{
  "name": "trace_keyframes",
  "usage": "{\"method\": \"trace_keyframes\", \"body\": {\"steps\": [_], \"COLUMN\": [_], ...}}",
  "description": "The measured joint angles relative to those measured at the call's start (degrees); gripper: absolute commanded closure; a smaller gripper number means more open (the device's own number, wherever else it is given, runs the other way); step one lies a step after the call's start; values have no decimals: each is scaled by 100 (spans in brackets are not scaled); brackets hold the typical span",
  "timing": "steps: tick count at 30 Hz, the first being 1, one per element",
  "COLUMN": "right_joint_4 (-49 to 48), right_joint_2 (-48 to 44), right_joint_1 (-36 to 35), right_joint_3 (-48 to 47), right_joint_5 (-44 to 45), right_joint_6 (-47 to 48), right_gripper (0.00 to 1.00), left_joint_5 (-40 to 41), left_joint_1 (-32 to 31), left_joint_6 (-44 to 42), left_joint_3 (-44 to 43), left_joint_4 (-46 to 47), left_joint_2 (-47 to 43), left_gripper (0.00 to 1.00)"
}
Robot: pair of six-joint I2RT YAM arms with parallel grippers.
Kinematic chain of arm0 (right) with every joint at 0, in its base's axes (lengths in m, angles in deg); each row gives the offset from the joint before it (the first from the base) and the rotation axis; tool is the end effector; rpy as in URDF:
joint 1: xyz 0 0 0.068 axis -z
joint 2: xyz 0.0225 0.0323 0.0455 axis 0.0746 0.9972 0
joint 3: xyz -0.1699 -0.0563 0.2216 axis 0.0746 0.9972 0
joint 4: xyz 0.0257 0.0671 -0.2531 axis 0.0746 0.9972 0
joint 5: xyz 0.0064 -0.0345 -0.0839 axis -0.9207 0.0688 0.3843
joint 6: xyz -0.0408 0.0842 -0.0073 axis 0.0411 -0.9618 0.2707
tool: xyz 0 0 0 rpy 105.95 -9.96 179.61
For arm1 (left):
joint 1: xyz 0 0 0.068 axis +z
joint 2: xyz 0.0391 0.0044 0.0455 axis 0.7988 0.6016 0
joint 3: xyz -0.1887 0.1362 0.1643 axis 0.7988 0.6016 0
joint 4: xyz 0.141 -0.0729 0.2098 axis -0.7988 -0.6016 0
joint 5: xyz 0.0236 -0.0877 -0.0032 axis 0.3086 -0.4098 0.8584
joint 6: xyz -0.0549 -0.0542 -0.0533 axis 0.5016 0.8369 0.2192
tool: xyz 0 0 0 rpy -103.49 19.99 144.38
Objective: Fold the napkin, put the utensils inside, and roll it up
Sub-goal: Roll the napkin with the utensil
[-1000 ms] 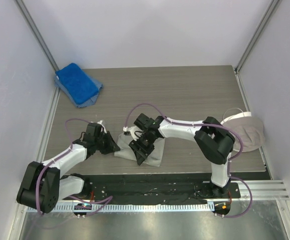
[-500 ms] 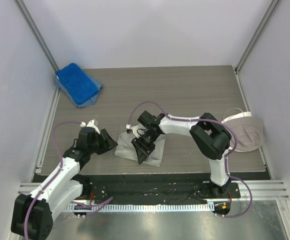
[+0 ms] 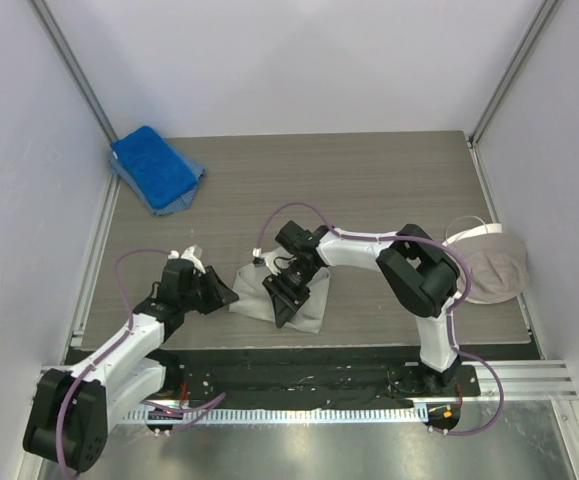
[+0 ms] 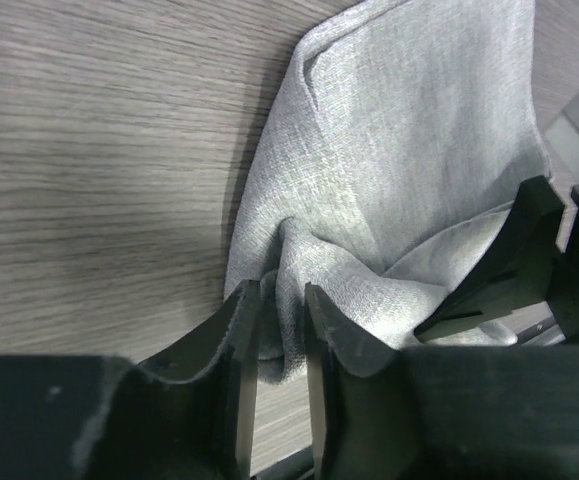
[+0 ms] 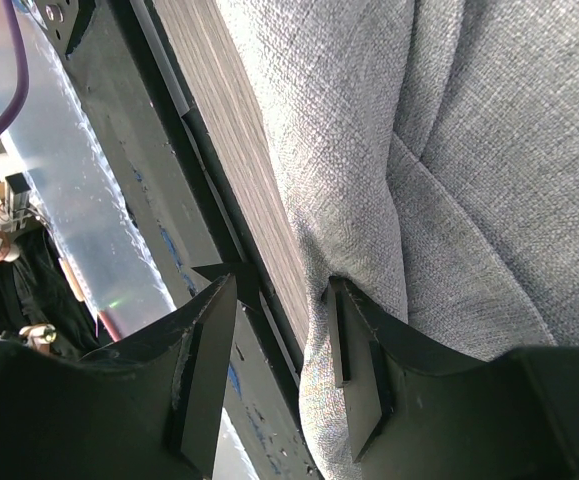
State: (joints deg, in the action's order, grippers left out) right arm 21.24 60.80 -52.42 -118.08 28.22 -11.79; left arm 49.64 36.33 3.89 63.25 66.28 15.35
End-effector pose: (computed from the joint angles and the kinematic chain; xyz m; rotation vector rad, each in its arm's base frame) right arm 0.2146 0.3288 0.1159 1.2943 -2.4820 -1.1868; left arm 0.1819 -0.0775 0.1255 -0.4620 2.4037 -0.8197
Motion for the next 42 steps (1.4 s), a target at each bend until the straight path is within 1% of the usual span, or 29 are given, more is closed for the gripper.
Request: {"method": "trace_keyframes", "body": {"steps": [1,3,4,6,7,10,12,13,17,19,23,25,27,30,35,42], "right_joint_4": [11,26,37,74,87,153,192,195,-46,-439,-1521,-1871,-2074,-2350,-2553,-2603], "right_joint_2": [4,7,7,4,-4,-92,-199,-240,-590,-833,-1467,-1523,-1438,-1305,-1128,-1005], "right_joint_1": [0,0,0,-9,-13,-96,-212,-273,-763,-1091,-1762,-1958,-2004,-2022,-2039,-2000], "right_joint_3": [-9,-22,-33,-63,-76,-151,-243,-297,-415,-286,470,678,756,861,938,938], "right_joint_5": [0,4,7,22,35,254,579,730,1836,2524,3858,4310,4634,4964,5222,5021], "right_joint_6": [-2,-4,-9,-24,-33,-63,-57,-52,39,103,365,520,638,769,907,946], "right_gripper": [50,49,47,45,44,40,38,35,32,30,28,29,29,29,31,34], "left_joint_5": [0,0,2,-13,-15,-13,-9,-7,11,15,37,39,37,44,44,39], "left_joint_1": [0,0,0,0,0,0,0,0,0,0,0,0,0,0,0,2], "left_joint_6": [4,0,0,-17,0,-24,-22,-22,-22,-24,-22,-22,-22,-24,-31,-50], "left_joint_3": [4,7,7,7,7,7,4,-2,-94,-162,-286,-343,-372,-424,-448,-520], "left_joint_4": [44,92,109,144,155,177,179,175,142,81,-35,-92,-120,-190,-214,-284], "left_joint_2": [59,166,208,306,334,424,483,518,678,756,898,957,997,1027,1060,1139], "left_gripper": [81,87,94,99,100,100,100,100,100,100,100,100,100,100,100,100]}}
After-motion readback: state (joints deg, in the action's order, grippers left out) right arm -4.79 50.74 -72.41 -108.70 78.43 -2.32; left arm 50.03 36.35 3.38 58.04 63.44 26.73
